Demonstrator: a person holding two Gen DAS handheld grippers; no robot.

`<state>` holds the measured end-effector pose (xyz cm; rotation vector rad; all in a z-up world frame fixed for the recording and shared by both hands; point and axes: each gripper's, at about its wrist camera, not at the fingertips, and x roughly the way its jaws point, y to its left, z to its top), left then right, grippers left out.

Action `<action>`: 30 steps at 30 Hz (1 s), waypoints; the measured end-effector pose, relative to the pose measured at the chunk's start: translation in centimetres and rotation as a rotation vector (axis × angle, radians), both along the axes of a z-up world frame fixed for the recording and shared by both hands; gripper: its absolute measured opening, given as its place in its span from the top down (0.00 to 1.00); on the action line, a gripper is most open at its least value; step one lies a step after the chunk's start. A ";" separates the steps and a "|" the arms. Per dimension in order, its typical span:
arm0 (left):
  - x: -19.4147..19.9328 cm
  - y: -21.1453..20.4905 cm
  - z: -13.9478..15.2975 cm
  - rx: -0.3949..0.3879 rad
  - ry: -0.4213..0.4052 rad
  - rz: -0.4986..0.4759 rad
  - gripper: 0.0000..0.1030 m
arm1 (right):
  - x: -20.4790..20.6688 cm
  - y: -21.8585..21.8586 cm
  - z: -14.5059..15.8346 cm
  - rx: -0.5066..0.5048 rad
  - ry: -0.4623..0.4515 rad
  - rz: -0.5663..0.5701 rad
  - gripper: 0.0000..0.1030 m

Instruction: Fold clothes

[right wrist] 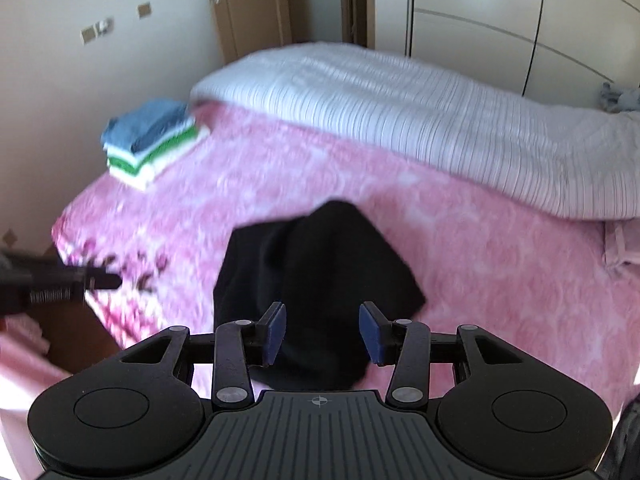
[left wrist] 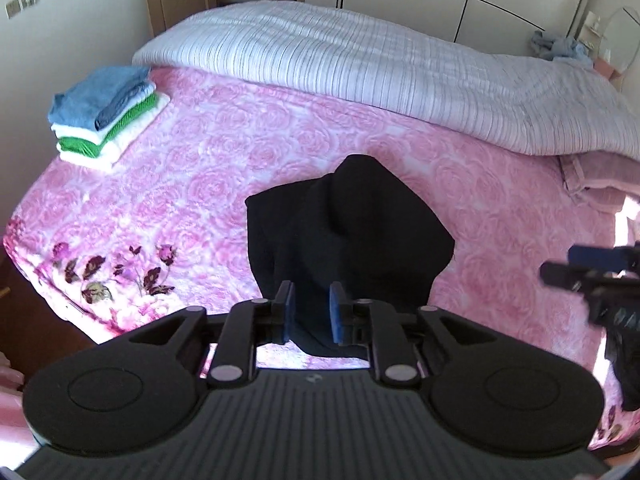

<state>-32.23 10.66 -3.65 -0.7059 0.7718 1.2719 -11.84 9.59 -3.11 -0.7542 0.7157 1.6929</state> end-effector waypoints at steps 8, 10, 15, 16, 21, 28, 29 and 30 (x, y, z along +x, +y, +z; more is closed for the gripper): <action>5.8 -5.6 0.8 0.078 0.092 -0.045 0.74 | 3.3 -4.5 -2.2 -0.048 -0.019 -0.016 0.57; 6.7 -7.0 0.9 0.083 0.098 -0.049 0.74 | 4.3 -5.5 -2.5 -0.064 -0.022 -0.024 0.57; 8.0 -9.9 1.1 0.092 0.124 -0.040 0.73 | 5.9 -7.8 -3.4 -0.101 -0.013 -0.027 0.57; 8.2 -10.4 1.2 0.094 0.129 -0.038 0.73 | 6.1 -8.2 -3.5 -0.105 -0.013 -0.028 0.57; 8.5 -11.9 1.3 0.096 0.134 -0.027 0.72 | 6.6 -9.6 -3.9 -0.111 -0.015 -0.015 0.57; 8.1 -12.3 1.0 0.086 0.139 -0.022 0.72 | 6.5 -10.1 -4.2 -0.120 -0.015 -0.011 0.57; 8.0 -12.2 0.9 0.083 0.140 -0.021 0.72 | 6.3 -10.1 -4.3 -0.120 -0.015 -0.009 0.57; 7.8 -12.1 0.8 0.081 0.140 -0.020 0.72 | 6.2 -10.1 -4.3 -0.121 -0.015 -0.007 0.57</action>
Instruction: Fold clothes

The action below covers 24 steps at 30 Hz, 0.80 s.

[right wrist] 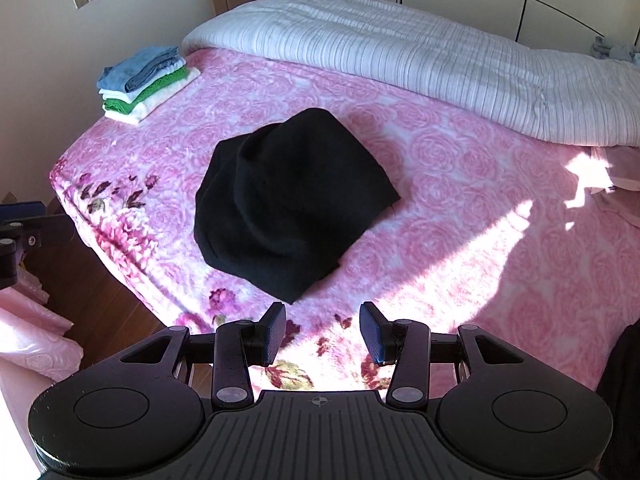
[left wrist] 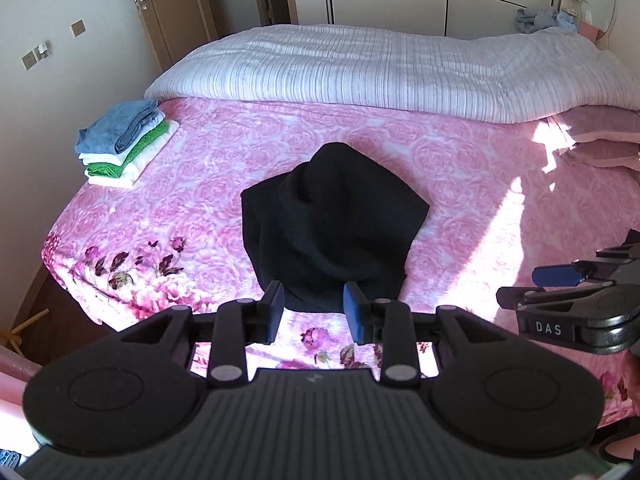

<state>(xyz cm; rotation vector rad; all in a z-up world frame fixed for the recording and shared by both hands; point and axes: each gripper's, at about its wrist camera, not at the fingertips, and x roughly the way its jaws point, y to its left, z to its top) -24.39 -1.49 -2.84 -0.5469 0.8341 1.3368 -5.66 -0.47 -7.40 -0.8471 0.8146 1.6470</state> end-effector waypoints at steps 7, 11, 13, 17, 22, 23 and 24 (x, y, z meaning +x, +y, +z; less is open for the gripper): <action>-1.3 1.5 -0.3 -0.009 -0.006 -0.009 0.72 | -1.3 1.1 0.1 0.004 -0.010 -0.006 0.57; -2.7 3.0 -0.6 -0.015 -0.011 -0.018 0.72 | -2.3 2.4 0.2 0.010 -0.011 -0.026 0.57; -3.6 3.9 -0.8 -0.017 -0.015 -0.019 0.72 | -3.1 3.3 0.3 0.015 -0.011 -0.033 0.57; -6.3 6.1 -1.1 -0.036 -0.033 -0.015 0.72 | -4.6 5.2 0.7 0.026 -0.015 -0.048 0.57; -9.7 8.3 -2.1 -0.076 -0.040 -0.002 0.72 | -6.2 7.5 0.9 0.034 -0.017 -0.080 0.57; -10.3 8.7 -2.3 -0.085 -0.040 0.001 0.72 | -6.4 7.8 0.8 0.031 -0.015 -0.090 0.57; -11.0 9.1 -2.5 -0.094 -0.039 0.005 0.72 | -6.7 8.2 0.7 0.026 -0.014 -0.099 0.57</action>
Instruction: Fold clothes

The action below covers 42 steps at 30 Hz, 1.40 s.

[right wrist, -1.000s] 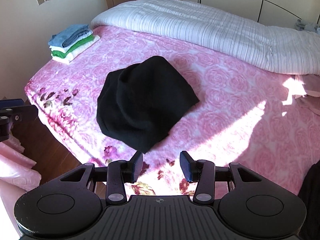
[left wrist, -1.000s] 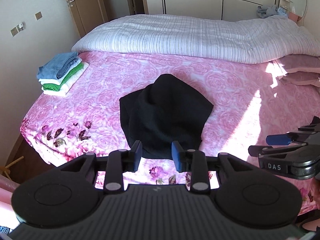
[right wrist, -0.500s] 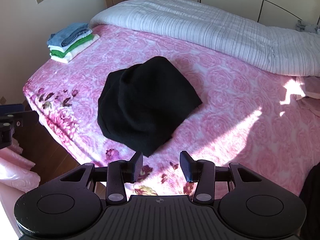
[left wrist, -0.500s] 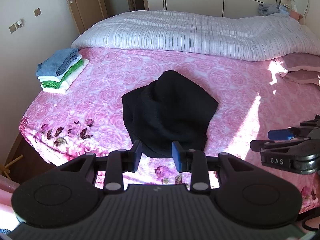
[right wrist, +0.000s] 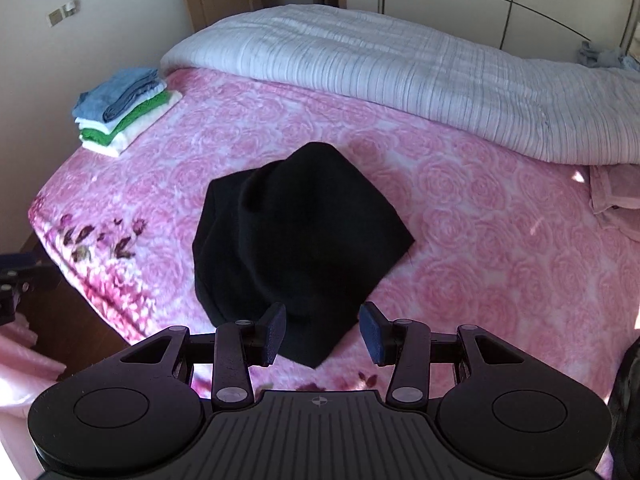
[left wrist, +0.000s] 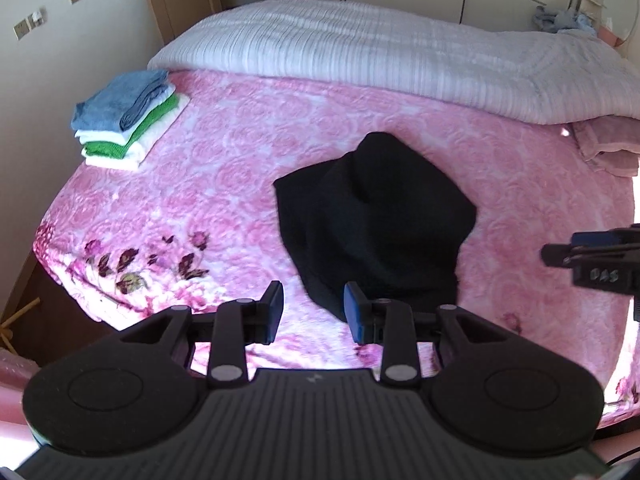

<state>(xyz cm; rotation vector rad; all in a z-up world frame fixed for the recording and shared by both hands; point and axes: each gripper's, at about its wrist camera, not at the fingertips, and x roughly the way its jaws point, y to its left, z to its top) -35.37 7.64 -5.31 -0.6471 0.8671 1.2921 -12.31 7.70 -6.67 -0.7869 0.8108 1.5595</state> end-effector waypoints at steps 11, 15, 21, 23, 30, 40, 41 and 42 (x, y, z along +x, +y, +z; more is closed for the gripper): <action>-2.6 2.5 -1.8 -0.059 -0.021 -0.017 0.72 | -1.2 1.3 -1.2 -0.040 0.003 -0.078 0.57; -1.7 2.9 -2.4 -0.078 -0.019 -0.023 0.72 | -1.1 1.7 -1.7 -0.055 0.004 -0.075 0.57; 0.4 3.1 -2.3 -0.082 -0.008 -0.013 0.72 | -0.2 2.8 -2.2 -0.064 0.011 -0.051 0.57; 1.2 3.2 -2.2 -0.082 -0.004 0.005 0.72 | 0.3 3.2 -2.3 -0.068 0.013 -0.038 0.57; 4.7 3.6 -2.1 -0.084 -0.006 0.081 0.72 | 3.6 5.7 -2.0 -0.059 0.012 0.027 0.57; 8.7 3.8 -3.3 -0.106 -0.048 0.181 0.72 | 7.8 8.8 -2.4 -0.050 0.017 0.127 0.57; 8.9 3.9 -3.4 -0.106 -0.049 0.189 0.72 | 8.0 9.1 -2.4 -0.050 0.020 0.135 0.57; 9.1 4.0 -3.4 -0.105 -0.049 0.197 0.72 | 8.2 9.5 -2.5 -0.050 0.023 0.143 0.57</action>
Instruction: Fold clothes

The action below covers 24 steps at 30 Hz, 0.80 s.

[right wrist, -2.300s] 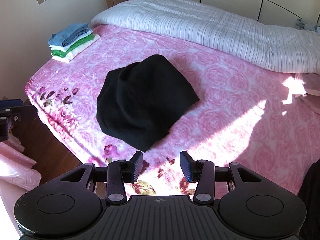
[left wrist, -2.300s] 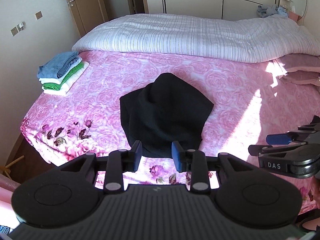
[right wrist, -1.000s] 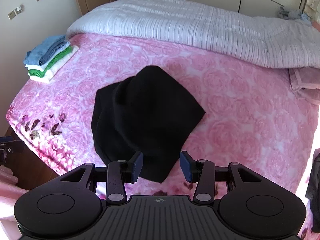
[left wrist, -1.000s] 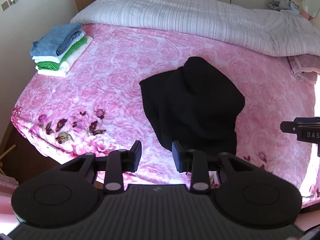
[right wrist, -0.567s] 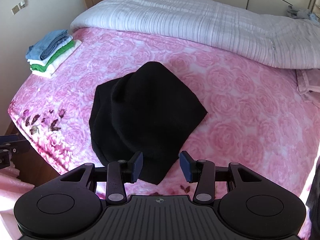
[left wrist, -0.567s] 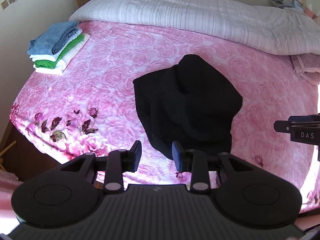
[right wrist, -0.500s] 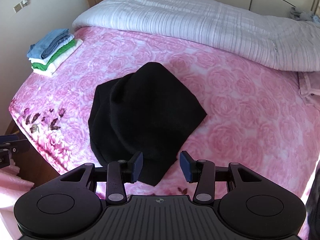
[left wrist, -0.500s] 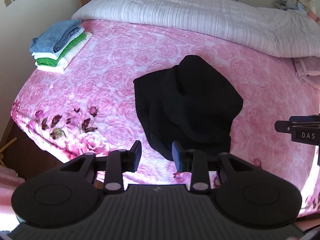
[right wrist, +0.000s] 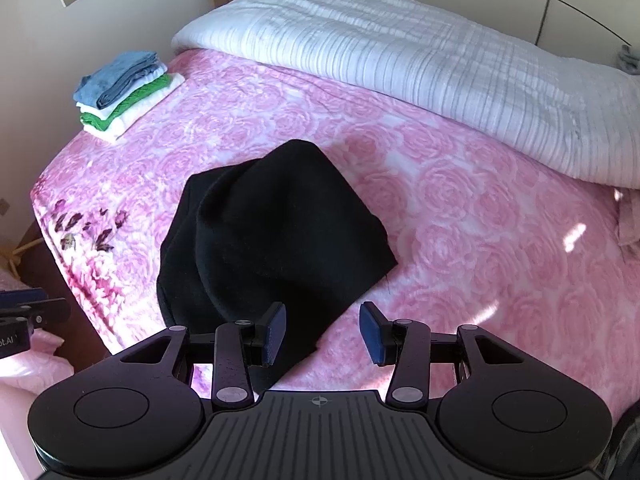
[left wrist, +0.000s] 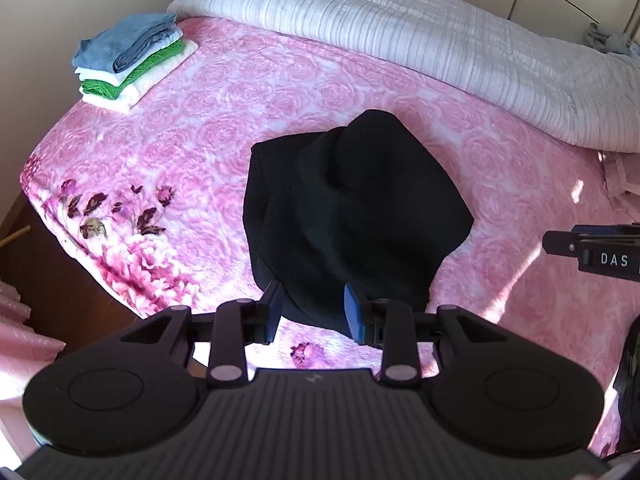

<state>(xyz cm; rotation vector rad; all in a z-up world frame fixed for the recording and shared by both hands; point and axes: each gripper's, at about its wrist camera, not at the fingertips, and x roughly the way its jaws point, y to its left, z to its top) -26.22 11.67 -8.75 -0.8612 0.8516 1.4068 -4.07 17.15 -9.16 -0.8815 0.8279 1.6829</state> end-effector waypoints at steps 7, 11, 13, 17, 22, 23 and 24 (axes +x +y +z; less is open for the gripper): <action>-0.3 1.5 -1.2 -0.016 -0.022 0.072 0.71 | 1.3 2.2 -1.3 -0.027 0.013 0.029 0.57; -1.6 2.8 -3.0 -0.052 -0.062 0.124 0.70 | 2.8 3.3 -3.1 -0.072 0.019 0.001 0.57; -2.4 3.6 -4.0 -0.069 -0.067 0.141 0.70 | 3.5 4.1 -4.3 -0.100 0.019 -0.024 0.57; -3.8 5.3 -5.9 -0.094 -0.056 0.154 0.69 | 4.2 6.2 -7.0 -0.163 0.015 -0.053 0.56; -6.1 8.7 -8.8 -0.137 -0.075 0.184 0.69 | 3.7 9.4 -10.1 -0.208 0.001 -0.061 0.43; -6.7 9.5 -9.4 -0.148 -0.082 0.190 0.69 | 3.6 10.1 -10.7 -0.214 -0.002 -0.062 0.42; -7.2 10.4 -10.1 -0.159 -0.087 0.196 0.69 | 3.4 10.9 -11.3 -0.220 -0.004 -0.065 0.41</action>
